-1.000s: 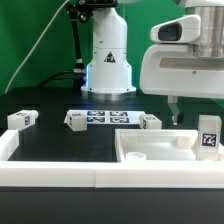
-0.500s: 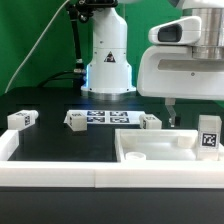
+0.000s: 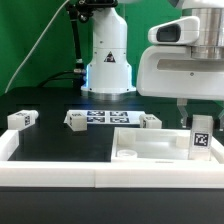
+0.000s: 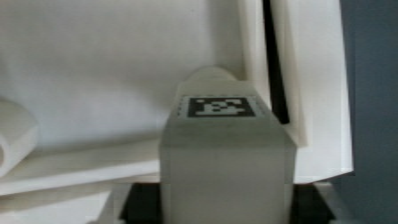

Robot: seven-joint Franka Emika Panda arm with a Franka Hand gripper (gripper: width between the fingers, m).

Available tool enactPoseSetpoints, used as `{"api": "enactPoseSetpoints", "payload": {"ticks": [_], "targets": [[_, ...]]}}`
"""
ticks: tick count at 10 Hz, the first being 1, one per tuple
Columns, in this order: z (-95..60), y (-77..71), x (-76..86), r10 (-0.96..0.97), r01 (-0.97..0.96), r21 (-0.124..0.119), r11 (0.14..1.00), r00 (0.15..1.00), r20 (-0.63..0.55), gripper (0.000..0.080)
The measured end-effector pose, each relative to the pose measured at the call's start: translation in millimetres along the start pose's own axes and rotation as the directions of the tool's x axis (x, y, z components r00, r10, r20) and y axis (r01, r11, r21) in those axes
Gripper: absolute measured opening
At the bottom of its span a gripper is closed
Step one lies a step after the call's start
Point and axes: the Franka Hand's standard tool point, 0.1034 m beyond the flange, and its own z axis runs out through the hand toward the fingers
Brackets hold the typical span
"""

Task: Assemble one leg

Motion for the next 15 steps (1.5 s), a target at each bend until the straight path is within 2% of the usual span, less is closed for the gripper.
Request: {"api": "enactPoseSetpoints", "payload": {"ticks": [2, 4, 5, 7, 9, 10, 11, 13, 15], "targets": [[0.0, 0.0, -0.1, 0.193, -0.193, 0.000, 0.981, 0.981, 0.000, 0.0291], [-0.6, -0.5, -0.6, 0.407, -0.407, 0.000, 0.914, 0.914, 0.002, 0.0291], [-0.5, -1.2, -1.7, 0.551, -0.551, 0.003, 0.834, 0.834, 0.008, 0.0291], [-0.1, -1.3, -2.2, 0.696, -0.696, 0.002, 0.718, 0.718, 0.012, 0.0291], [0.7, -2.3, -4.6, 0.868, -0.868, -0.005, 0.496, 0.496, 0.012, 0.0291], [0.7, -2.0, -5.3, 0.909, -0.909, -0.003, 0.416, 0.416, 0.010, 0.0291], [0.5, -1.6, -6.9, 0.973, -0.973, -0.003, 0.230, 0.230, 0.005, 0.0291], [0.4, -2.1, -9.2, 1.000, -1.000, -0.006, 0.021, 0.021, 0.006, 0.0291], [0.0, -1.7, -9.4, 1.000, -1.000, -0.008, -0.029, -0.029, 0.009, 0.0292]]}}
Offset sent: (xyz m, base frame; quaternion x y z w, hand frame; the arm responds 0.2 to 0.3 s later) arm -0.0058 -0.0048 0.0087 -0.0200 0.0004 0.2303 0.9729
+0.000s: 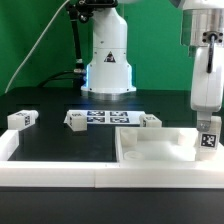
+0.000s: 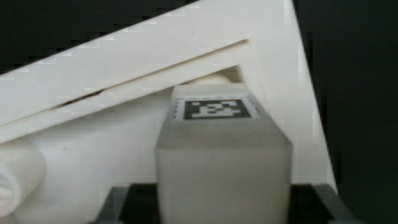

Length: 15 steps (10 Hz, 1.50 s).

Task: Assemble one leg

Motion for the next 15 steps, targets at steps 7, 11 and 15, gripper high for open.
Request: {"api": "enactPoseSetpoints", "payload": {"ticks": [7, 11, 15], "targets": [[1.2, 0.1, -1.5, -0.083, 0.083, -0.001, 0.997, 0.996, 0.020, 0.0635], [1.3, 0.6, -2.2, -0.133, 0.133, 0.000, 0.991, 0.991, 0.020, 0.0649], [1.4, 0.6, -2.3, -0.133, 0.133, 0.000, 0.991, 0.991, 0.020, 0.0649]]}}
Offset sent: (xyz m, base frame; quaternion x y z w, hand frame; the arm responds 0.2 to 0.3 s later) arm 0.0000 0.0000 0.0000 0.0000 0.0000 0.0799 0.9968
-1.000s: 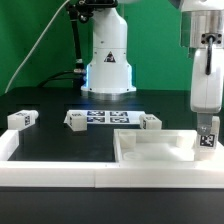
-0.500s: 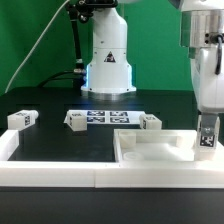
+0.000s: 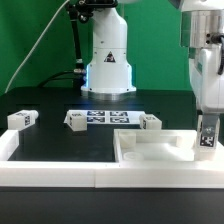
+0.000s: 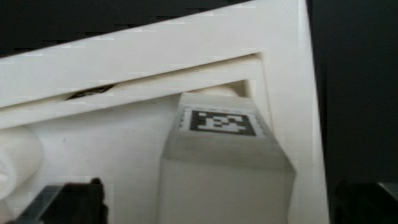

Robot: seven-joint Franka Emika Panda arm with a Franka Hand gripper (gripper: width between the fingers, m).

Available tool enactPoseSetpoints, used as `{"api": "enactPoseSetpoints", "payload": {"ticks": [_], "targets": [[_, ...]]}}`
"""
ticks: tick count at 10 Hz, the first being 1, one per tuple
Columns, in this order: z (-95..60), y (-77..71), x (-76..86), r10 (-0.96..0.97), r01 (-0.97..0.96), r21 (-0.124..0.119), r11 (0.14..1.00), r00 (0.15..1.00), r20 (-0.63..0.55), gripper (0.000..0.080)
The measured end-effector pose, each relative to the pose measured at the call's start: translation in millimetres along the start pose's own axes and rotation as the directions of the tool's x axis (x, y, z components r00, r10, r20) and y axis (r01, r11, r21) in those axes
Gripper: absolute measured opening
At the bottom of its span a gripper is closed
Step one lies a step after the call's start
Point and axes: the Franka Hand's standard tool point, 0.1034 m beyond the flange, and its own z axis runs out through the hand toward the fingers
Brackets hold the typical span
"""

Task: Assemble one leg

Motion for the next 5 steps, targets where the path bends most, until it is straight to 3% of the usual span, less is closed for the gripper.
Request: {"api": "enactPoseSetpoints", "payload": {"ticks": [5], "targets": [[0.1, 0.0, 0.0, 0.000, 0.000, 0.000, 1.000, 1.000, 0.000, 0.0649]]}}
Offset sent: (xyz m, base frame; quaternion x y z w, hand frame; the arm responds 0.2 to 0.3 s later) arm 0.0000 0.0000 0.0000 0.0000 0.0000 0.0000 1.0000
